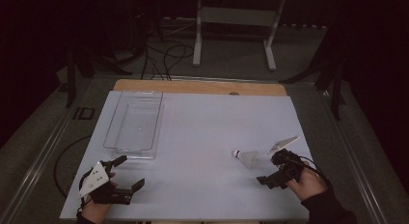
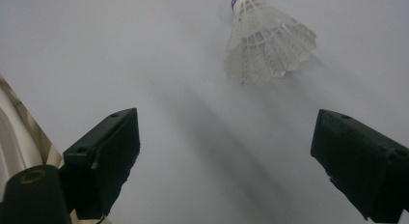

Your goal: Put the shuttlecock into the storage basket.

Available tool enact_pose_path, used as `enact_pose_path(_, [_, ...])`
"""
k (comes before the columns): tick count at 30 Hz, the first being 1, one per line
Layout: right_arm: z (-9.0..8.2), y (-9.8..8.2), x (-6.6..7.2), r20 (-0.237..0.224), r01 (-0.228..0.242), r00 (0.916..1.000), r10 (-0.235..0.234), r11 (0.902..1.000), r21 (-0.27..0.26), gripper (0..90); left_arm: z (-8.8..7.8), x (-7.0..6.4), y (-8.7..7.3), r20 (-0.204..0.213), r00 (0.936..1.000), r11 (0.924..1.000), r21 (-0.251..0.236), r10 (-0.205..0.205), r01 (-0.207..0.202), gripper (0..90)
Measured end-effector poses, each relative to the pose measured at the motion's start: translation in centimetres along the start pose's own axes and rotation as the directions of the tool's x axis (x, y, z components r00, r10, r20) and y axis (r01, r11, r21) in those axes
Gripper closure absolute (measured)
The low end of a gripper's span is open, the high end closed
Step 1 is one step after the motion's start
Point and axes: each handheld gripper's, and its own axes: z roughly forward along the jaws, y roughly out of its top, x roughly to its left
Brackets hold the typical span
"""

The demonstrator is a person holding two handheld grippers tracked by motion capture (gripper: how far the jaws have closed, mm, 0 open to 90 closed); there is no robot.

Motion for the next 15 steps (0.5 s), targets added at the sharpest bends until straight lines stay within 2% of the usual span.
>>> enact_pose_path(4, [0.16, 0.03, -0.07, 0.000, -0.004, 1.0000, 0.004, 0.9996, 0.028, 10.0, 0.01, 0.00, 0.00, 0.000, 1.0000, 1.0000, 0.000, 0.000, 0.000, 0.1])
enact_pose_path(7, [0.52, 0.02, -0.14, 0.004, -0.001, 1.0000, 0.001, 0.9975, 0.071, 10.0, 0.03, -0.01, 0.00, 0.001, 1.0000, 1.0000, 0.000, 0.002, -0.002, 0.1])
enact_pose_path(15, [0.93, 0.14, -0.29, 0.004, -0.009, 1.0000, 0.009, 0.9944, 0.105, 10.3, 0.04, 0.00, -0.01, 0.002, 1.0000, 1.0000, 0.000, 0.002, -0.002, 0.1])
